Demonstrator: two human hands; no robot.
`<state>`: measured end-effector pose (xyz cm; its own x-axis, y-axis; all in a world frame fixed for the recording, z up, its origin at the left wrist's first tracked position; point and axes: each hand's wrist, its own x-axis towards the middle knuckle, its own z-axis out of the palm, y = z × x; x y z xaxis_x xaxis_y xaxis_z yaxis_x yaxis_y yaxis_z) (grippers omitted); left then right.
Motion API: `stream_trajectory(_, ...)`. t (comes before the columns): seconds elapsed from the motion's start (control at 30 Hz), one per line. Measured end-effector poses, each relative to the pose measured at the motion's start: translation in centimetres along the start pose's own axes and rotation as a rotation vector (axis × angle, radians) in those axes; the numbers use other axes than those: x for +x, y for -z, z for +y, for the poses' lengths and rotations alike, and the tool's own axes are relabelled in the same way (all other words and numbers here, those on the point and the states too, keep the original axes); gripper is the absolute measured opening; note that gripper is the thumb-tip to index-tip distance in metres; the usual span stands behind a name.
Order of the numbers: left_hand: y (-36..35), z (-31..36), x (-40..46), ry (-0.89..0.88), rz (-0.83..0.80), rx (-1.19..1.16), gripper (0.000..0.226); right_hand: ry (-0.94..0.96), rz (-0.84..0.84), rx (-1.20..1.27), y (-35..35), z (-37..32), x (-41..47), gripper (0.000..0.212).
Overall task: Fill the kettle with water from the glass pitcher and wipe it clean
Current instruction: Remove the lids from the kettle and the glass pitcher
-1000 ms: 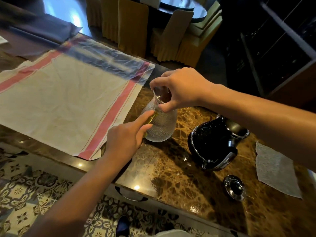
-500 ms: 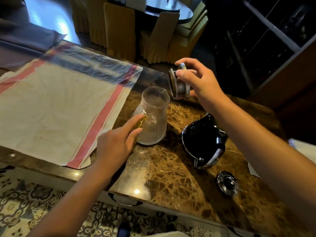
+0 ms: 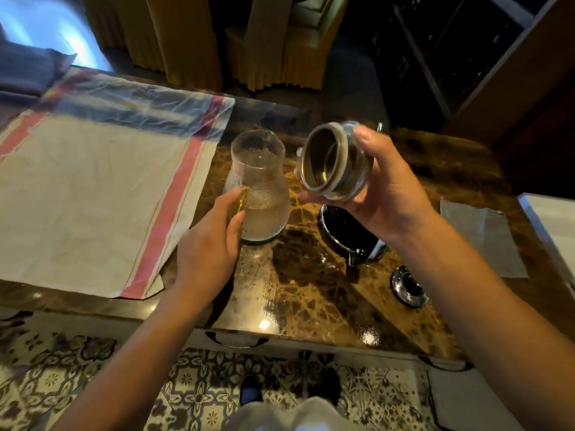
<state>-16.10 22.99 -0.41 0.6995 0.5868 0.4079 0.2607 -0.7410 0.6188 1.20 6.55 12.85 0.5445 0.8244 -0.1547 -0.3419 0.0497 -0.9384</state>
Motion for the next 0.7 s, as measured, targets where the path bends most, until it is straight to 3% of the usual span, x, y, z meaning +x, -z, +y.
stream_trajectory(0.07,-0.1,0.0,-0.1,-0.004,0.004,-0.001,0.041,0.01,-0.013,-0.036,0.9,0.8,-1.2,0.045)
stream_trajectory(0.17,-0.2,-0.1,-0.2,0.002,0.009,0.006,0.041,0.046,0.043,-0.129,2.2,1.9,-4.1,0.076)
stream_trajectory(0.27,-0.6,0.7,-0.6,0.044,0.049,0.016,0.041,0.03,0.09,-0.23,3.7,3.0,-7.3,0.088)
stream_trajectory(0.47,-1.9,2.1,-1.2,0.071,0.137,0.103,0.039,0.102,0.146,-0.261,7.2,4.8,-12.2,0.068)
stream_trajectory(0.6,-2.1,2.7,-1.3,0.111,0.131,0.113,0.04,0.16,0.177,-0.443,9.4,6.3,-14.5,0.067)
stream_trajectory(0.7,-1.9,3.2,-1.5,0.115,0.142,0.136,0.04,0.153,0.161,-0.444,11.0,7.8,-15.3,0.068)
